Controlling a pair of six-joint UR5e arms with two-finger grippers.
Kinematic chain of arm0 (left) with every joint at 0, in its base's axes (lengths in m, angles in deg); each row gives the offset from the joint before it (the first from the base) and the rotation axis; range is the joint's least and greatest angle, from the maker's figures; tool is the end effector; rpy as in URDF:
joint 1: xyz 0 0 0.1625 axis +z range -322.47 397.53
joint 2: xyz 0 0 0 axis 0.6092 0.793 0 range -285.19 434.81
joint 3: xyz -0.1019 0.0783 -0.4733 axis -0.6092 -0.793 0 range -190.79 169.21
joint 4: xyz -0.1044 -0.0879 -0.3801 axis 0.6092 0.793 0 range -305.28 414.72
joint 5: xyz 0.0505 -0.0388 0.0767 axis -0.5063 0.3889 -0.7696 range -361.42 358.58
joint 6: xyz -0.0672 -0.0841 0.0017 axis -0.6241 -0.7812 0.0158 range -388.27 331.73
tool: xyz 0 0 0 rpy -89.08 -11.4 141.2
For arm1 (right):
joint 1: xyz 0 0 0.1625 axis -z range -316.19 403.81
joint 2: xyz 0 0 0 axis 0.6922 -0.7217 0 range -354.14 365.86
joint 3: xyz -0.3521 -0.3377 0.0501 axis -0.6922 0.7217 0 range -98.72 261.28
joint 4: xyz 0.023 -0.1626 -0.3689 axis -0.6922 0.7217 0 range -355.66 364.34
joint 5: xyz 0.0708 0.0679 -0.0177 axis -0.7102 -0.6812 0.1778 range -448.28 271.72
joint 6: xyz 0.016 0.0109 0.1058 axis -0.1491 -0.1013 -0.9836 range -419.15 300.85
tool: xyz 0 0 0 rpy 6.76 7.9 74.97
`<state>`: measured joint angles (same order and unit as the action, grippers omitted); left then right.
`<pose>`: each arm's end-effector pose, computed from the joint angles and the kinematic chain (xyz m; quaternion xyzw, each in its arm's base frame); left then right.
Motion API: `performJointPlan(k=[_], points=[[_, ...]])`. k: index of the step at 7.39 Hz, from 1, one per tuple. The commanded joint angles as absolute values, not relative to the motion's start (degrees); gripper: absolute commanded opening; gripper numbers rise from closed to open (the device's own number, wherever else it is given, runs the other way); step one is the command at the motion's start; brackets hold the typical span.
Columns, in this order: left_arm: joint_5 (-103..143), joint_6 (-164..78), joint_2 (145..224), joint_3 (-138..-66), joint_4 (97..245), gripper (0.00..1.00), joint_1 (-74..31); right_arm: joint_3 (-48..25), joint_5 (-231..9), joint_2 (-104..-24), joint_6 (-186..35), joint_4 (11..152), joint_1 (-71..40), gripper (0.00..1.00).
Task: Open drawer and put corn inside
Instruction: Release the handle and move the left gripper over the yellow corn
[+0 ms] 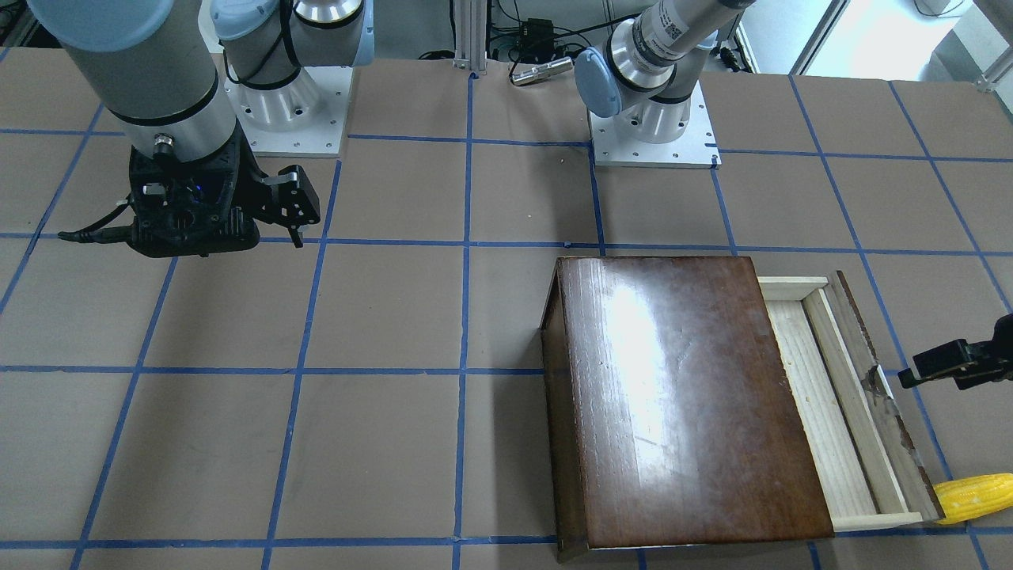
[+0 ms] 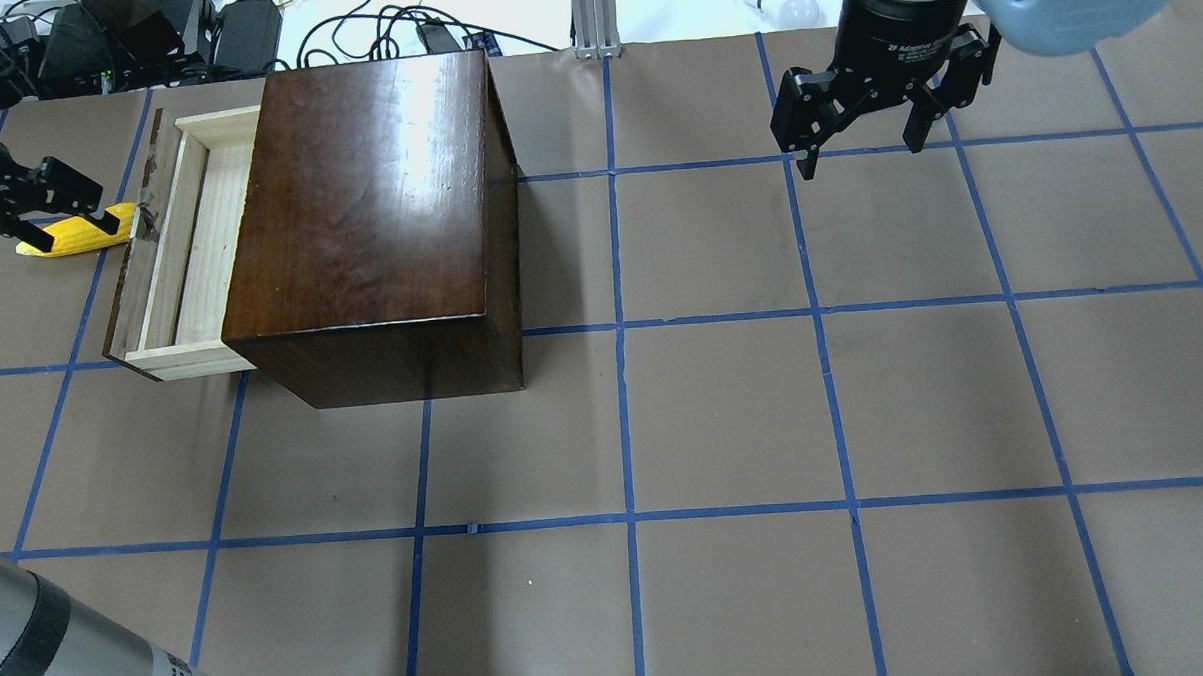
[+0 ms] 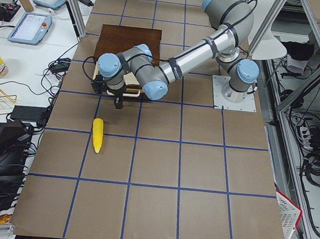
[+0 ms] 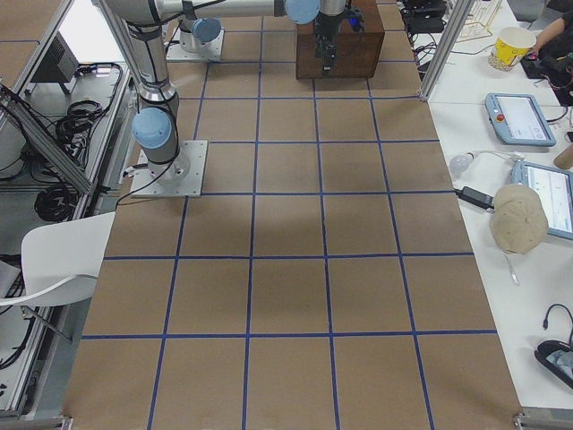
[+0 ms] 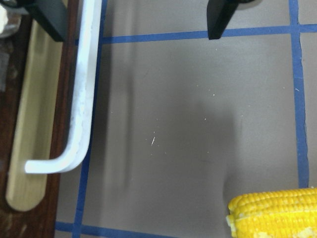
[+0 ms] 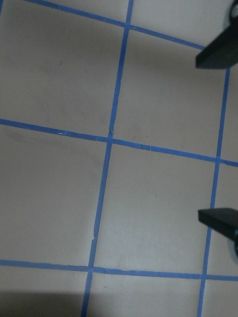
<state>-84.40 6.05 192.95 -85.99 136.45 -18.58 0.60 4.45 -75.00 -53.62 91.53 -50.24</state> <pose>0.2643 -0.6562 0.3917 -0.0010 -0.9972 -0.0023 0.0753 0.1669 -0.5433 0.5360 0.0839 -0.9959 -0.0232 0.0235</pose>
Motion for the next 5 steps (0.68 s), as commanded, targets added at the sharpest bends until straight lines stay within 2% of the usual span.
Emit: performJointPlan(k=[1, 5], points=[[-89.8, 17.6, 195.2, -79.2, 136.5, 1.0, -18.5, 0.6, 4.4, -75.0, -53.6, 91.5, -50.2, 1.0], [-93.0, 41.0, 199.6, -75.6, 133.3, 1.0, -18.5, 0.6, 4.4, -75.0, -53.7, 91.5, -50.2, 1.0]])
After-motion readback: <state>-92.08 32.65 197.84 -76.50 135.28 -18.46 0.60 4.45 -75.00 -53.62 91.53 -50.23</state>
